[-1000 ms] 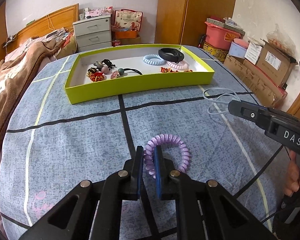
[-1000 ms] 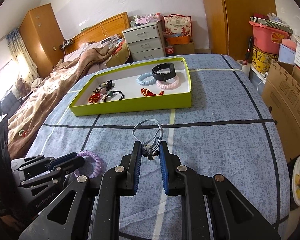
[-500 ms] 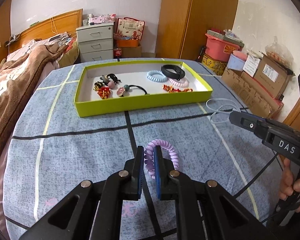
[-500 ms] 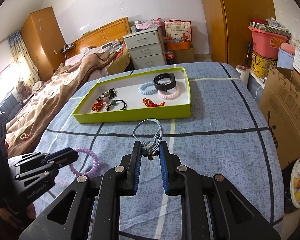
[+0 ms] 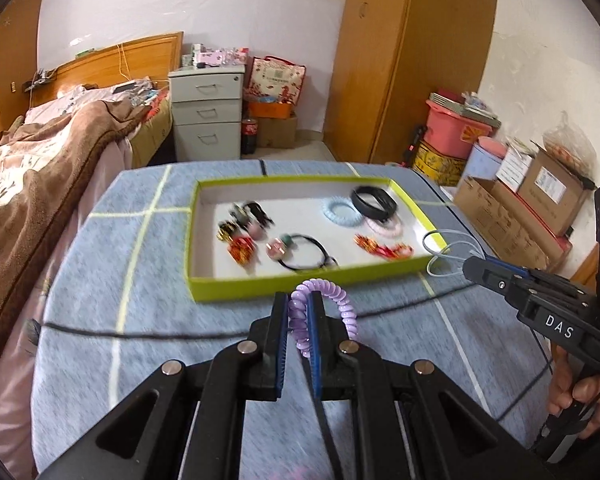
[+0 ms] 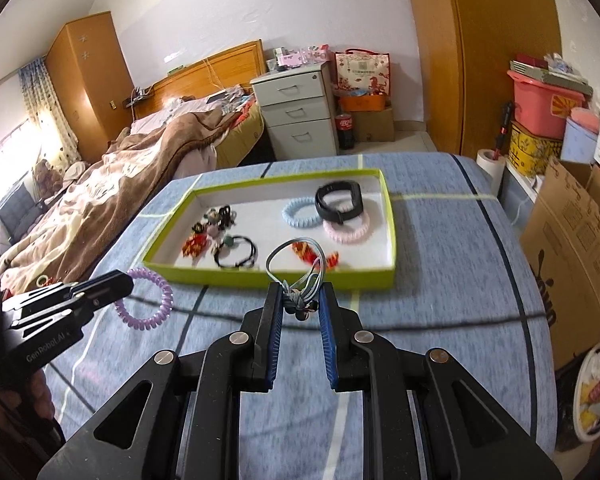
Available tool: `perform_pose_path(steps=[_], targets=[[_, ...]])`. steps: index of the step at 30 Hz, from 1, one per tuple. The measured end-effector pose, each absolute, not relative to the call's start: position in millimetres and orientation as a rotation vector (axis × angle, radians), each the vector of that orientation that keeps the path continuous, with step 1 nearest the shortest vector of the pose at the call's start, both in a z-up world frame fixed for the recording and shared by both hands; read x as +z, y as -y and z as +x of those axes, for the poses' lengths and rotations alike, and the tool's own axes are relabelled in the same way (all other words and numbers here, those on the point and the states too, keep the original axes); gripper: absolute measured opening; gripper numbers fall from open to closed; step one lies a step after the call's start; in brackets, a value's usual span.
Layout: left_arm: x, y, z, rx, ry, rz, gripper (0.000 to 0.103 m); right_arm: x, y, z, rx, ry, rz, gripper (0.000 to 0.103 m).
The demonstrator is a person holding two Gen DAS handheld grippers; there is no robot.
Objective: Organize jewelry
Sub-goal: 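Carry both items into the green tray and open both tools to release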
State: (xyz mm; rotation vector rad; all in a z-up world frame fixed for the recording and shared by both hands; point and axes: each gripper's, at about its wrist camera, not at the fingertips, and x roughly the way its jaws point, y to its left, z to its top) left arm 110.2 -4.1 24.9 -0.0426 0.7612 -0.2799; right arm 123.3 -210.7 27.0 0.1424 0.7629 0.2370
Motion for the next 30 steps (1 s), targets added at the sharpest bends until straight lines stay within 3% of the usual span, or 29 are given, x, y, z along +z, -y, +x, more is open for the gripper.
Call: perform_pose_path(steps=[17, 30], targets=[[8.8, -23.8, 186.3, -0.200, -0.815, -0.073, 0.010, 13.3, 174.9, 233.7, 0.291, -0.838, 0.098, 0.019], [-17.9, -30.8, 203.4, -0.183, -0.892, -0.090, 0.010, -13.5, 155.8, 267.5, 0.331, -0.912, 0.084, 0.019]])
